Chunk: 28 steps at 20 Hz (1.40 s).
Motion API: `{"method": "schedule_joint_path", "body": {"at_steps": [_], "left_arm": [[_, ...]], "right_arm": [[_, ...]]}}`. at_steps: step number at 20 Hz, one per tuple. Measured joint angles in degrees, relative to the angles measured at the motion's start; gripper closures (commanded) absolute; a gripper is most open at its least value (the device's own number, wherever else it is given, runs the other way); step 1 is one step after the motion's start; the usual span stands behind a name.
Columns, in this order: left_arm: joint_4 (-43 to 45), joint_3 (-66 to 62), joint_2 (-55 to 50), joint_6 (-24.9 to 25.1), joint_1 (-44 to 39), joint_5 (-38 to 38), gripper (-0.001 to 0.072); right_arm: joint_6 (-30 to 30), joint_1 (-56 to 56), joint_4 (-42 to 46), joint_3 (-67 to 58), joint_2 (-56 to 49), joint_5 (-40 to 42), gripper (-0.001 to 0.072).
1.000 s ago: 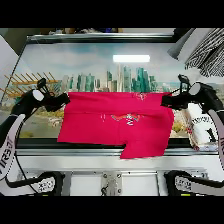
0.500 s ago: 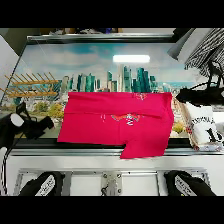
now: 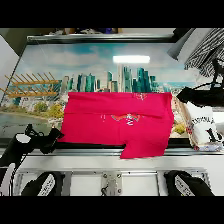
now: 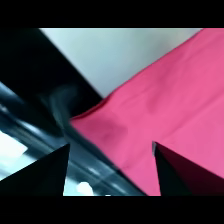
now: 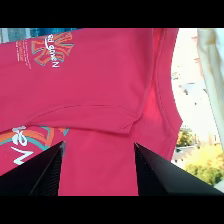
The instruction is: Fold the clothes and pants, and hang the long-sleeved shirts on hangers.
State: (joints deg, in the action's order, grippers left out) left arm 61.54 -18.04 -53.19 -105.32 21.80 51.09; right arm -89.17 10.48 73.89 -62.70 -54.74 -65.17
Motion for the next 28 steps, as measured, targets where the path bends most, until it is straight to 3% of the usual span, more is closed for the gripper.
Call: {"method": "schedule_joint_path", "body": {"at_steps": [1,2,4,5,6,11,19,28], "left_arm": [[-2.10,-0.04,-1.29,0.55,0.04,-0.92,0.0188],[-3.37,-0.37,-2.58,1.09,0.09,-1.31,0.0306],[-4.31,-1.51,-4.61,2.36,0.13,-2.14,0.0350],[-4.68,-2.34,-5.35,2.93,0.11,-2.71,0.0492],[-4.66,-2.99,-5.90,3.41,0.13,-3.17,0.0692],[-5.09,-4.59,-3.61,6.12,0.15,-3.37,0.0699],[-3.58,-4.85,3.91,9.20,0.15,0.24,0.0700],[-2.67,-4.85,4.90,9.88,0.15,1.73,0.0699]], "right_arm": [[0.00,0.00,-0.07,0.00,0.02,0.00,0.0244],[0.00,0.02,-0.07,0.00,0.02,-0.02,0.0244],[0.00,0.07,-0.15,0.04,0.02,0.00,0.0242],[0.00,0.11,-0.15,0.11,0.02,-0.04,0.0241],[0.00,0.17,-0.15,0.20,0.04,-0.04,0.0240],[0.15,4.13,-0.20,5.68,1.20,-3.78,0.0239],[0.74,17.73,-2.27,33.29,4.61,-9.22,0.0240],[1.18,10.14,-9.27,43.65,4.66,-5.90,0.0243]]}}
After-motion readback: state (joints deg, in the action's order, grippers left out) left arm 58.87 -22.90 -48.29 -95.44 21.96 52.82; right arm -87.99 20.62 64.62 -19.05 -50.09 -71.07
